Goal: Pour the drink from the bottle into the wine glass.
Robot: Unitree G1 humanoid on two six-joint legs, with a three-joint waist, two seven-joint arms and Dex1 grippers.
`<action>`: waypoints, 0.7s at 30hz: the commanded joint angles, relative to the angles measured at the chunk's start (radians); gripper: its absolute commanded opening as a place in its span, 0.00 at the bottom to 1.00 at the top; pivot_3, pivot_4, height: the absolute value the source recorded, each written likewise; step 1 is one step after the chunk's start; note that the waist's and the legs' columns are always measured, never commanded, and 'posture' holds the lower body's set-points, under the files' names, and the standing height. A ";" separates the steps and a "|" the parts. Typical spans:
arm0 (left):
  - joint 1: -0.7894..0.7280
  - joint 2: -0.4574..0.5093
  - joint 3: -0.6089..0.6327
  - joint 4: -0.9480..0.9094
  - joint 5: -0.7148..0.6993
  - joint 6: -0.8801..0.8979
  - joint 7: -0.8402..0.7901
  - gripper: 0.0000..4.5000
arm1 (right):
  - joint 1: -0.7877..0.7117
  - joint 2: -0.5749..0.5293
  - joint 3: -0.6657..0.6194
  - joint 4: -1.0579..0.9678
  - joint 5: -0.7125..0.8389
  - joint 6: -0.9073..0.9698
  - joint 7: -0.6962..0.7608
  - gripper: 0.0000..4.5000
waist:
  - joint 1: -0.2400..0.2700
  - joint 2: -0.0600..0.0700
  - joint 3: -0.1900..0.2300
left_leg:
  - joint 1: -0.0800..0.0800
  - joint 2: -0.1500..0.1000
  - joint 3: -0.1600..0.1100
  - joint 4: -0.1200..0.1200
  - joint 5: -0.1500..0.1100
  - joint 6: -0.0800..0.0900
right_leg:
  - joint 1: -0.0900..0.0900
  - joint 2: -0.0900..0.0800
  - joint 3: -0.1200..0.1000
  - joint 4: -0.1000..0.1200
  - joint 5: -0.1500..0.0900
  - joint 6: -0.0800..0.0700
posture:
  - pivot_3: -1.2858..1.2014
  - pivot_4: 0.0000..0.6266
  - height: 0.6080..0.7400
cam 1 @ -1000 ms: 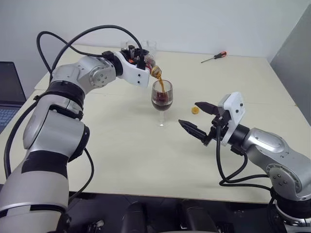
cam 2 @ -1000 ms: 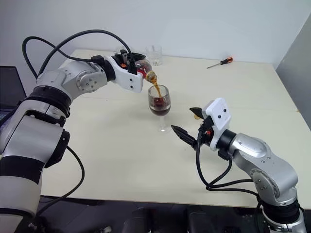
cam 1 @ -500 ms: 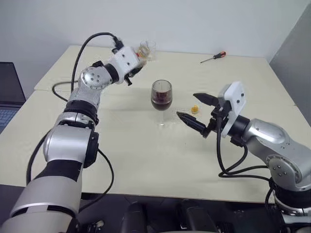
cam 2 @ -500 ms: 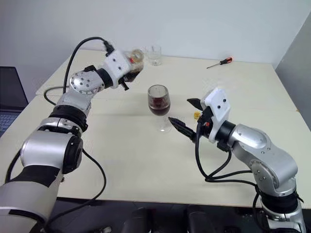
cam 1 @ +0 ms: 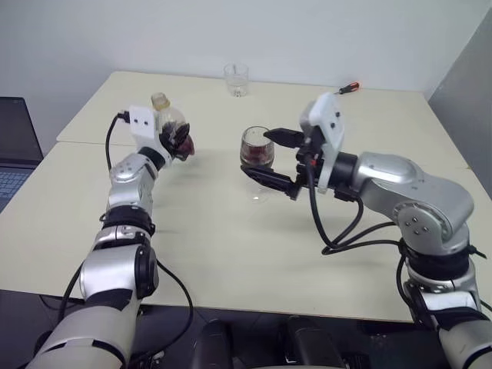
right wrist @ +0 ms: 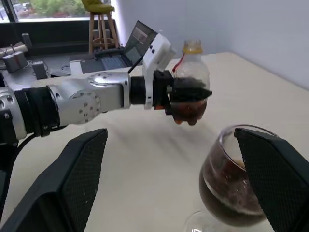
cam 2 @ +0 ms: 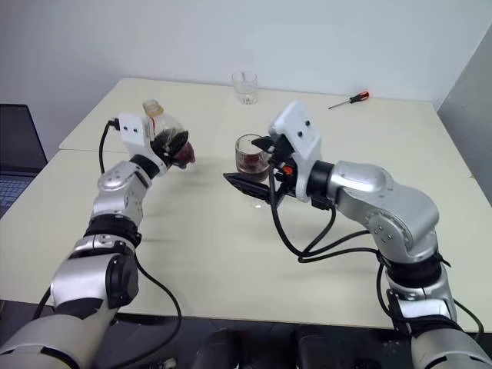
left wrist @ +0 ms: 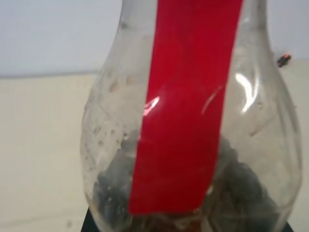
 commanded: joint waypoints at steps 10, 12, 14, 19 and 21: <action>0.168 -0.036 0.024 -0.189 -0.043 0.047 0.110 0.44 | -0.031 0.005 0.065 -0.026 -0.032 0.036 0.034 1.00 | 0.001 0.000 -0.001 | 0.000 0.000 0.000 0.000 0.000 0.000 | 0.000 0.000 0.000 0.000 0.000 0.000 | 0.52 0.24 1.00; 0.188 -0.040 0.020 -0.209 -0.045 0.055 0.117 0.56 | -0.031 0.003 0.067 -0.029 -0.034 0.037 0.041 1.00 | 0.000 0.000 -0.001 | 0.000 0.000 0.000 0.000 0.000 0.000 | 0.000 0.000 0.000 0.000 0.000 0.000 | 0.52 0.24 1.00; 0.203 -0.047 0.015 -0.229 -0.050 0.065 0.116 0.70 | -0.029 -0.005 0.075 -0.037 -0.032 0.038 0.062 1.00 | -0.001 0.000 -0.001 | 0.001 0.000 0.000 0.000 0.000 0.000 | 0.000 0.000 0.000 0.000 0.000 0.000 | 0.52 0.24 1.00; 0.219 -0.047 0.015 -0.256 -0.054 0.082 0.121 1.00 | -0.034 -0.017 0.086 -0.030 -0.045 0.034 0.097 1.00 | -0.001 0.000 -0.001 | 0.001 0.000 0.000 0.000 0.000 0.000 | 0.000 0.000 0.000 0.000 0.000 0.000 | 0.52 0.24 1.00; 0.227 -0.040 0.018 -0.270 -0.054 0.091 0.125 1.00 | -0.037 -0.018 0.087 -0.020 -0.057 0.027 0.102 1.00 | -0.001 0.000 -0.001 | 0.001 0.000 0.000 -0.001 0.000 0.000 | 0.000 0.000 0.000 0.000 0.000 0.000 | 0.52 0.24 1.00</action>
